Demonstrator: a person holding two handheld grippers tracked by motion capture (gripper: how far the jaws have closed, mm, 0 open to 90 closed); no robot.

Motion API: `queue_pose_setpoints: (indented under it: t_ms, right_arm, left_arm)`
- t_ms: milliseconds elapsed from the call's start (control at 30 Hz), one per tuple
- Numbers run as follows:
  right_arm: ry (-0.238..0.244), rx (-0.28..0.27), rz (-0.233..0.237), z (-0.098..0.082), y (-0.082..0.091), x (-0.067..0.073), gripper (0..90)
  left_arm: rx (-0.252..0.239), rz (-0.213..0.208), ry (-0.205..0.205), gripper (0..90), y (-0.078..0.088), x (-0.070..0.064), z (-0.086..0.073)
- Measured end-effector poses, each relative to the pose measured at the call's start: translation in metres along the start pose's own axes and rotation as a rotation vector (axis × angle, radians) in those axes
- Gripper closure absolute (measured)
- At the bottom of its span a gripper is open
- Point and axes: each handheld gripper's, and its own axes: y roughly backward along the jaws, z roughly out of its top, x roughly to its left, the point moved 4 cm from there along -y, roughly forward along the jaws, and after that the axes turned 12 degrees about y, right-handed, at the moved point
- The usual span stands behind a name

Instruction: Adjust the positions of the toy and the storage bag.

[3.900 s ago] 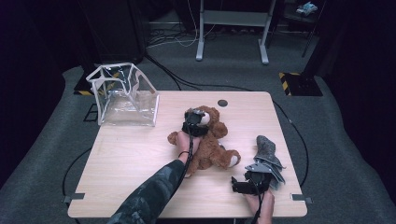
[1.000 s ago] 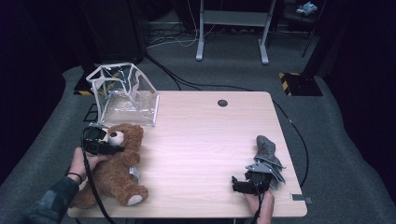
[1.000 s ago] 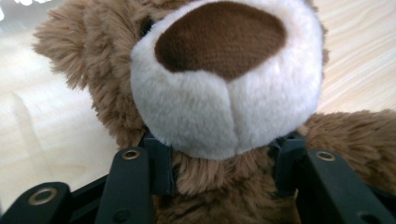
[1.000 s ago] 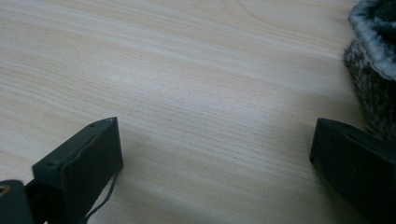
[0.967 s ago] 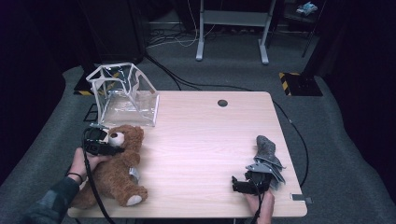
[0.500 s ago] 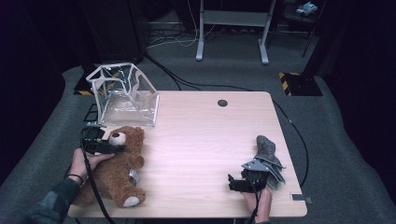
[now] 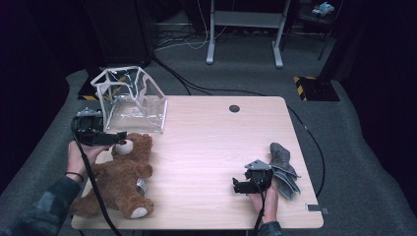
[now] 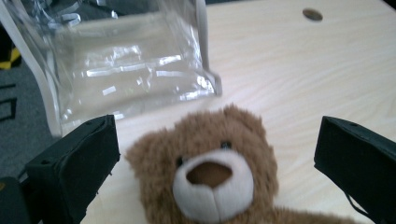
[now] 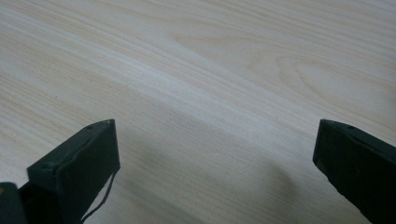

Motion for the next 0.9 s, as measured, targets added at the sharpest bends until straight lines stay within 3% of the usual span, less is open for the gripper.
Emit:
queue_pose_setpoints:
  t_ms: [167,267,567,900]
  right_arm:
    - [-0.006,0.021,0.012,0.000,-0.009,0.001,0.0]
    - [-0.027,0.009,0.032,-0.003,-0.013,0.000,0.0]
    - [-0.023,0.000,0.026,-0.003,-0.014,-0.003,0.0]
    - [-0.022,-0.001,0.032,-0.003,-0.014,-0.003,0.7]
  left_arm:
    - [-0.045,0.007,-0.012,0.0,-0.007,-0.002,0.028]
    - [-0.047,0.011,-0.020,0.0,-0.013,-0.004,0.041]
    - [-0.060,0.041,-0.077,1.6,-0.040,-0.020,0.078]
    - [-0.077,0.081,-0.120,22.5,-0.074,-0.029,0.095]
